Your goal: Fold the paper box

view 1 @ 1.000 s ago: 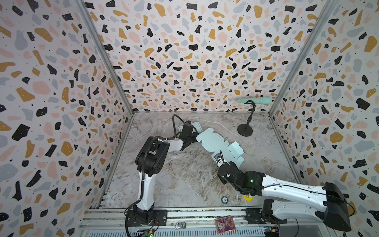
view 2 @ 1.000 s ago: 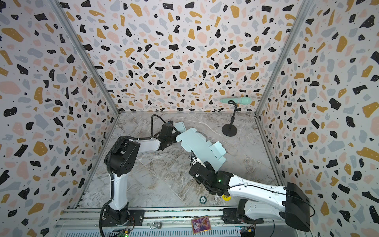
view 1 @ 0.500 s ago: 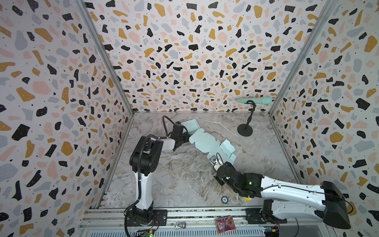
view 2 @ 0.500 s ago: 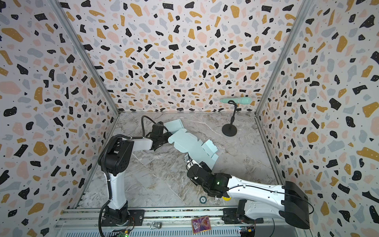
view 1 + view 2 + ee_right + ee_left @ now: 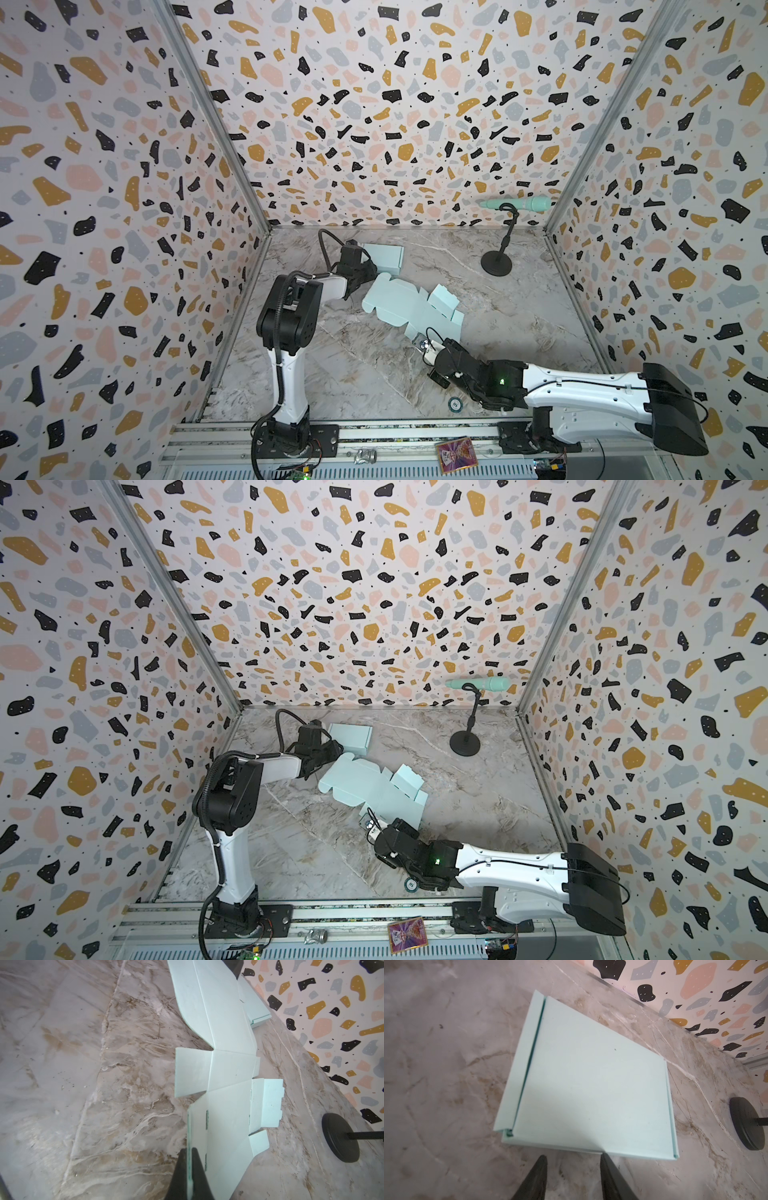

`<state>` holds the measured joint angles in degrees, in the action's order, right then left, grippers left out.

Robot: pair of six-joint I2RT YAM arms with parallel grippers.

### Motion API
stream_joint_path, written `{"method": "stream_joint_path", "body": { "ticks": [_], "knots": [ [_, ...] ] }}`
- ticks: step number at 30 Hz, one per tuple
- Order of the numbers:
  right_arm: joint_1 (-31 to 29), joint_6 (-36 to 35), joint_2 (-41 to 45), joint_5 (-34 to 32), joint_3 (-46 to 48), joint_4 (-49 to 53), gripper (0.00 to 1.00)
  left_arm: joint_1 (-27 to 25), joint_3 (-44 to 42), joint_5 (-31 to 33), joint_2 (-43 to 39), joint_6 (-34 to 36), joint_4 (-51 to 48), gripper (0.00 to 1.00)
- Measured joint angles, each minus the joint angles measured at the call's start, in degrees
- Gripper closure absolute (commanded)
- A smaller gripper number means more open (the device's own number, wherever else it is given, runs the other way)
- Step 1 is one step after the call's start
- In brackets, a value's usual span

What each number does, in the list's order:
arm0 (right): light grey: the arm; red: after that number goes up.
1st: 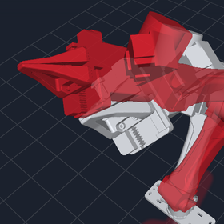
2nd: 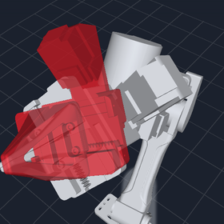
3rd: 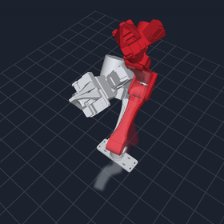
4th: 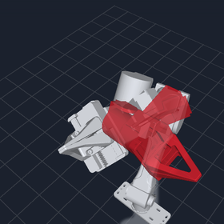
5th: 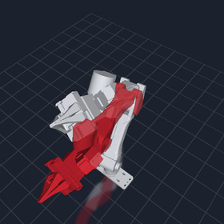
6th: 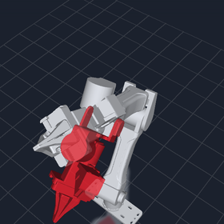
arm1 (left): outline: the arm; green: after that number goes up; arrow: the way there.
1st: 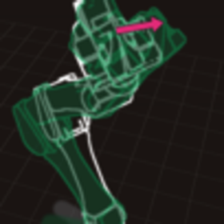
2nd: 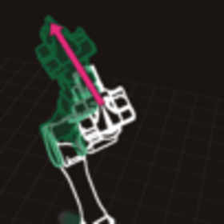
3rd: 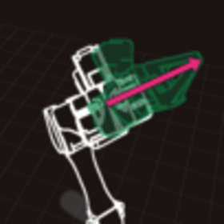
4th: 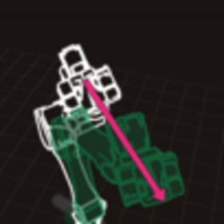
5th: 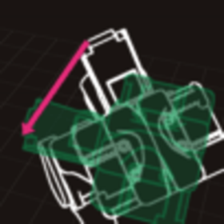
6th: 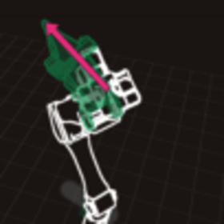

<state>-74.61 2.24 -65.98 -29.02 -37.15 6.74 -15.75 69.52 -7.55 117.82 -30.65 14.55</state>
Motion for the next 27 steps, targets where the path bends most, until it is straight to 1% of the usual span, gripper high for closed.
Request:
{"method": "stream_joint_path", "body": {
  "ticks": [4,7,10,15,21,22,24,26,27],
  "knots": [
    [-1.31,-2.10,0.00,1.40,1.81,-1.99,1.00,0.70,-3.02,-0.44,-2.56,-0.13,0.11,0.55],
    [-1.53,-3.63,-0.09,3.02,2.91,-3.87,1.00,1.77,-7.19,0.00,-8.37,-0.07,-1.73,0.54],
    [-1.53,-5.07,-1.57,4.90,3.54,-6.43,1.00,3.39,-10.80,0.72,-15.91,0.11,-3.91,0.54],
    [-1.53,-7.54,-7.93,8.48,3.98,-10.36,1.00,4.70,-15.50,1.05,-27.10,1.75,-7.15,0.53],
    [-1.53,-9.75,-14.88,11.96,3.98,-13.25,1.00,4.52,-19.21,0.52,-36.15,3.72,-12.66,0.52],
    [-1.51,-10.01,-15.50,12.41,3.98,-13.68,0.97,4.20,-19.45,0.11,-37.00,3.91,-13.03,0.52],
    [-1.42,-10.29,-16.41,13.40,3.98,-14.56,0.86,3.41,-20.46,-0.59,-38.49,4.09,-13.11,0.52],
    [-1.20,-10.23,-16.70,14.23,3.98,-15.15,0.69,1.36,-22.67,-1.27,-39.89,4.09,-13.11,0.52],
    [-1.18,-9.90,-16.65,14.49,3.98,-15.30,0.63,0.35,-23.76,-1.57,-40.37,4.07,-13.16,0.52]
  ]
}}
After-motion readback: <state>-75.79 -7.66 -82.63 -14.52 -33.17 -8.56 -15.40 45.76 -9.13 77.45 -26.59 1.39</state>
